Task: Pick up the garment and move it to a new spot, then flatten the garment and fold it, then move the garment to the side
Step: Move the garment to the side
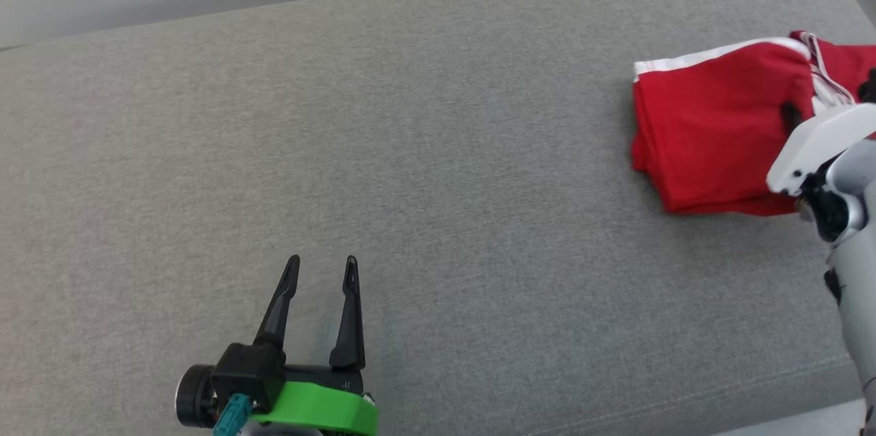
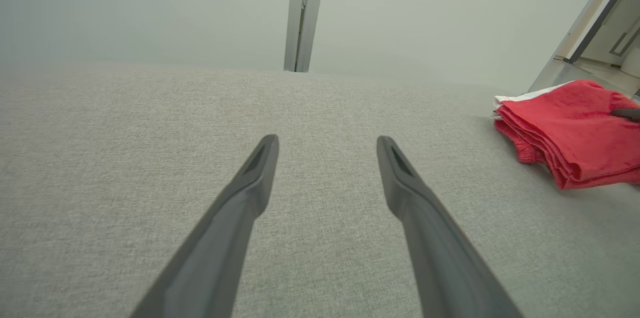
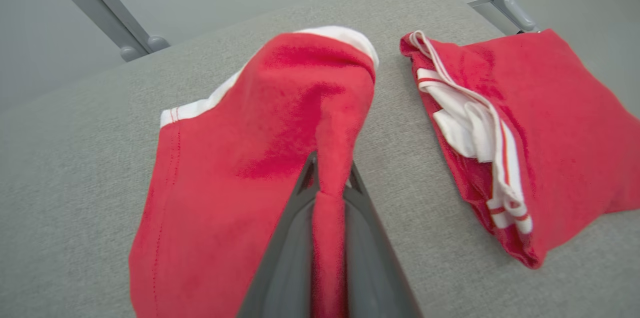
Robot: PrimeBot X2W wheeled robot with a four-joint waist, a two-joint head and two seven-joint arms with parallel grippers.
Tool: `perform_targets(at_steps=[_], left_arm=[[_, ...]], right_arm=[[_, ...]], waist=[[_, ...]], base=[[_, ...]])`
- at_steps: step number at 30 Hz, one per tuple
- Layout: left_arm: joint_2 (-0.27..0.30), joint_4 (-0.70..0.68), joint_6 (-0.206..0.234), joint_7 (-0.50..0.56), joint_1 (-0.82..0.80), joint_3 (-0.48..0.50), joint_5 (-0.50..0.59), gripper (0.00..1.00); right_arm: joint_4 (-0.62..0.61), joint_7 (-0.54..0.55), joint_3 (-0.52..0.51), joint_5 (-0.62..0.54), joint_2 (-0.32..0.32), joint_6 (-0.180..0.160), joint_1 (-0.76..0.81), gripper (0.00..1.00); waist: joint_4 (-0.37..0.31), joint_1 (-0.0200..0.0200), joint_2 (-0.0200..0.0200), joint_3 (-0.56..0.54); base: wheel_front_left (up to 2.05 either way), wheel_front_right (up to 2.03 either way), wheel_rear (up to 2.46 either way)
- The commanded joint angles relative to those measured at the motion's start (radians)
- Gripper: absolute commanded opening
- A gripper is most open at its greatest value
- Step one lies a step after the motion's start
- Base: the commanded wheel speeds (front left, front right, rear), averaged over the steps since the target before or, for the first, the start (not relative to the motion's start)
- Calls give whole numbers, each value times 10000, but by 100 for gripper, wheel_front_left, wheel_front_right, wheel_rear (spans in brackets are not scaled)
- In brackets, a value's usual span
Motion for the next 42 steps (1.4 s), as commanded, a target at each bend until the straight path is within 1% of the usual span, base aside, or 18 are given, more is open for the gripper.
perform_targets(at_steps=[1,5,8,11,14,18,23,25,26,27,28,33,37,40,42], left_arm=[[48,34,-45,-30,-219,-29,135,100],[51,98,-78,-30,-389,-160,12,100],[51,125,25,-28,-464,-232,-104,100],[51,149,76,-30,-420,-217,-177,100],[48,137,107,-28,-391,-197,-210,100],[49,115,105,-28,-344,-142,-220,100],[49,116,113,-30,-276,-45,-112,100],[49,172,88,-30,-248,11,-32,100],[49,199,54,-28,-230,39,24,100],[49,211,34,-30,-219,60,62,100],[49,222,11,-30,-204,93,82,100],[49,197,-72,-30,-292,206,214,100],[49,182,-112,-30,-299,287,253,100],[49,175,-133,-30,-239,323,299,100],[49,125,-115,-30,-213,352,295,100]], right_arm=[[-116,102,-8,35,-181,-16,-285,0],[-193,525,-10,-128,-800,-15,-839,0],[-227,901,-13,-246,-1385,-17,-1249,0],[-223,1308,21,-383,-1788,-13,-1518,0],[-264,1716,-12,-463,-2322,-17,-1677,0],[-178,2117,-147,-555,-2732,-17,-1577,0],[-224,2385,-380,-490,-2846,-17,-1343,0],[-279,2389,-391,-699,-2982,-17,-1227,2],[-291,2340,-392,-847,-3039,-17,-1159,31],[-302,2317,-396,-986,-3064,-17,-1098,88],[-276,2289,-440,-1144,-3086,-17,-1041,100],[-153,1667,-1133,-2017,-3236,-17,-862,100],[-195,1130,-1659,-2673,-3007,-17,-861,100],[-393,574,-1637,-2933,-2854,-17,-810,100],[-635,89,-1461,-2885,-2696,-17,-755,100]], waist=[[-778,0,-1,365],[-505,0,-1,673],[-177,0,-1,842],[57,0,-1,908],[259,0,-1,931],[367,0,-1,928],[332,0,-1,948],[266,0,-1,981],[227,0,-1,999],[194,0,-1,1010],[151,0,-1,1038],[45,0,-1,1203],[0,0,-1,1261],[-26,0,-1,1207],[-27,0,-1,1102]], base=[[0,0,0],[0,0,0],[0,0,0],[0,0,0],[0,0,0],[0,0,0],[0,0,0],[0,0,0],[0,0,0],[0,0,0],[0,0,0],[0,0,0],[0,0,0],[0,0,0],[0,0,0]])
